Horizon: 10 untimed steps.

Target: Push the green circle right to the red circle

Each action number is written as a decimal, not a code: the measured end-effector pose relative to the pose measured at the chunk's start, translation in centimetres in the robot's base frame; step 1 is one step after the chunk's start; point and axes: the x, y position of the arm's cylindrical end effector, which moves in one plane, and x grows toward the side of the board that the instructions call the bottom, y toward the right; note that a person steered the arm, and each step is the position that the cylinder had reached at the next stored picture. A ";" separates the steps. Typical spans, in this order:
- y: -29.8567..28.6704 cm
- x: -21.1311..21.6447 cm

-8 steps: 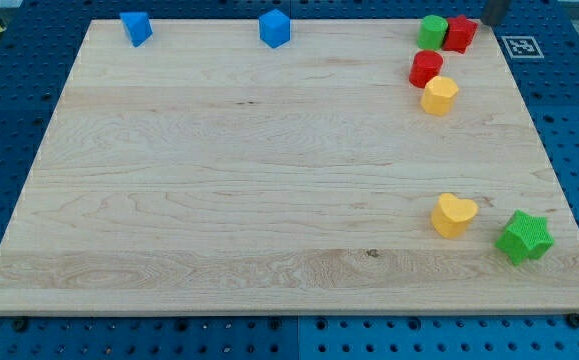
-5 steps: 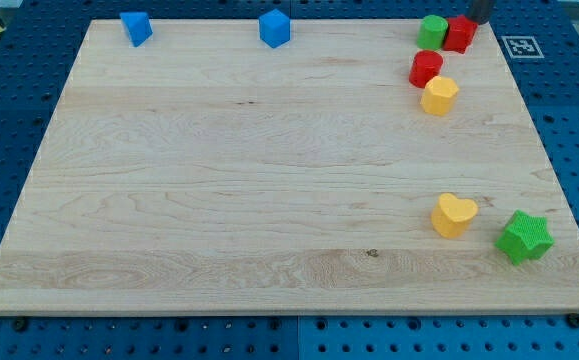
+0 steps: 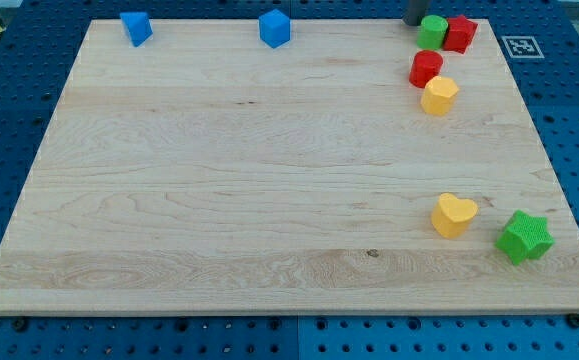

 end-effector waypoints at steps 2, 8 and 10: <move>0.1 3.2; 2.9 8.2; 6.2 8.2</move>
